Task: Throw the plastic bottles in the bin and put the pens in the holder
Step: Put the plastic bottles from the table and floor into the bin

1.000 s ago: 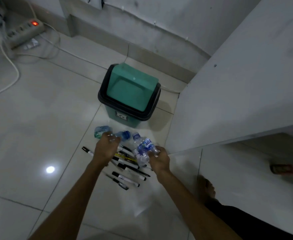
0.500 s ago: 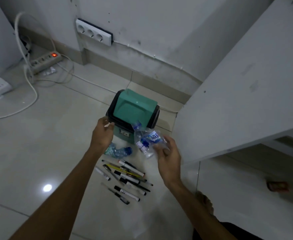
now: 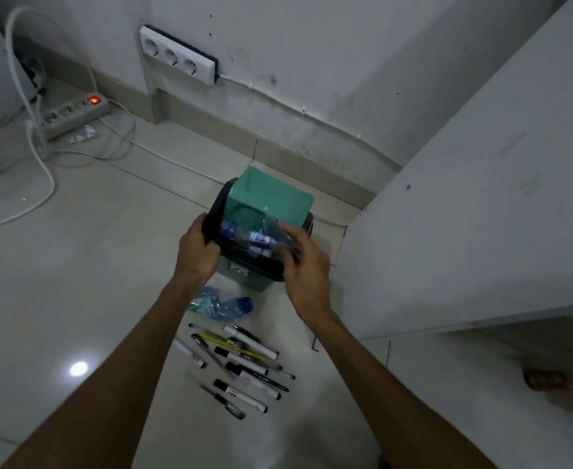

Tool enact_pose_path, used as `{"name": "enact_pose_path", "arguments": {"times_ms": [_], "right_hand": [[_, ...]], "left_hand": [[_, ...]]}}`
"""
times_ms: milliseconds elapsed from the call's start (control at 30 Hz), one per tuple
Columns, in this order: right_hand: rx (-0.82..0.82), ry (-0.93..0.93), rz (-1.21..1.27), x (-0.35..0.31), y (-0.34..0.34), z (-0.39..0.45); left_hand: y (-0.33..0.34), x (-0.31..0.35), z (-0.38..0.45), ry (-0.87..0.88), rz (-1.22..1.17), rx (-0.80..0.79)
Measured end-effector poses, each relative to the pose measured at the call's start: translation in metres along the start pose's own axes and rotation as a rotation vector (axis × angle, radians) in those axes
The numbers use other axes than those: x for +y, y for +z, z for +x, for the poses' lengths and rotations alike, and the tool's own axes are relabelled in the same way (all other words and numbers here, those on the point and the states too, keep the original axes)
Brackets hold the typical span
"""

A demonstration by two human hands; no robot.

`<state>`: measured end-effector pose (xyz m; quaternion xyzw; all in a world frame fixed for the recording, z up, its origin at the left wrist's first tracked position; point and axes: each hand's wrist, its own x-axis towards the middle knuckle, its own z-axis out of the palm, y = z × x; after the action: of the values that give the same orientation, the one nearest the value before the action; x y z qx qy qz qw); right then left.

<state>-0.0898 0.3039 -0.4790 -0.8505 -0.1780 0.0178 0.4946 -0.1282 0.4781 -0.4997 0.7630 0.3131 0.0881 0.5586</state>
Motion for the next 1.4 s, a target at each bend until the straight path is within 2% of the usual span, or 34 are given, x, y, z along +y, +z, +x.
{"name": "enact_pose_path", "arguments": {"times_ms": [200,333,433,500,633,733,933,1100,1267,1400], "right_hand": [[0.004,-0.083,-0.227,0.004,0.017,0.003],[0.017,-0.066,-0.431,0.011,0.017,0.007],[-0.017,-0.181,-0.749,0.015,0.016,0.009],[-0.019,-0.246,-0.826,0.016,0.016,0.004],[0.033,-0.193,-0.757,0.02,0.016,-0.01],[0.01,-0.151,-0.667,0.025,0.014,-0.019],[-0.111,-0.215,-0.516,0.047,0.016,-0.067],[-0.276,-0.049,-0.49,0.088,0.041,-0.096],[-0.42,0.215,-0.44,0.116,0.075,-0.098],[-0.48,0.134,-0.476,0.129,0.104,-0.087]], "left_hand": [[0.002,-0.003,-0.012,0.055,-0.015,0.031],[0.001,-0.007,-0.02,0.062,-0.024,0.043],[0.001,-0.009,-0.022,0.076,-0.031,0.049],[0.001,-0.01,-0.023,0.082,-0.032,0.051],[-0.001,-0.019,-0.023,0.039,-0.04,0.056],[-0.002,-0.029,-0.023,-0.014,-0.05,0.053],[-0.007,-0.059,-0.031,-0.127,0.003,0.008],[-0.003,-0.091,-0.043,-0.22,0.071,-0.078],[0.011,-0.115,-0.05,-0.168,0.223,-0.096],[0.022,-0.127,-0.052,-0.126,0.261,-0.087]]}}
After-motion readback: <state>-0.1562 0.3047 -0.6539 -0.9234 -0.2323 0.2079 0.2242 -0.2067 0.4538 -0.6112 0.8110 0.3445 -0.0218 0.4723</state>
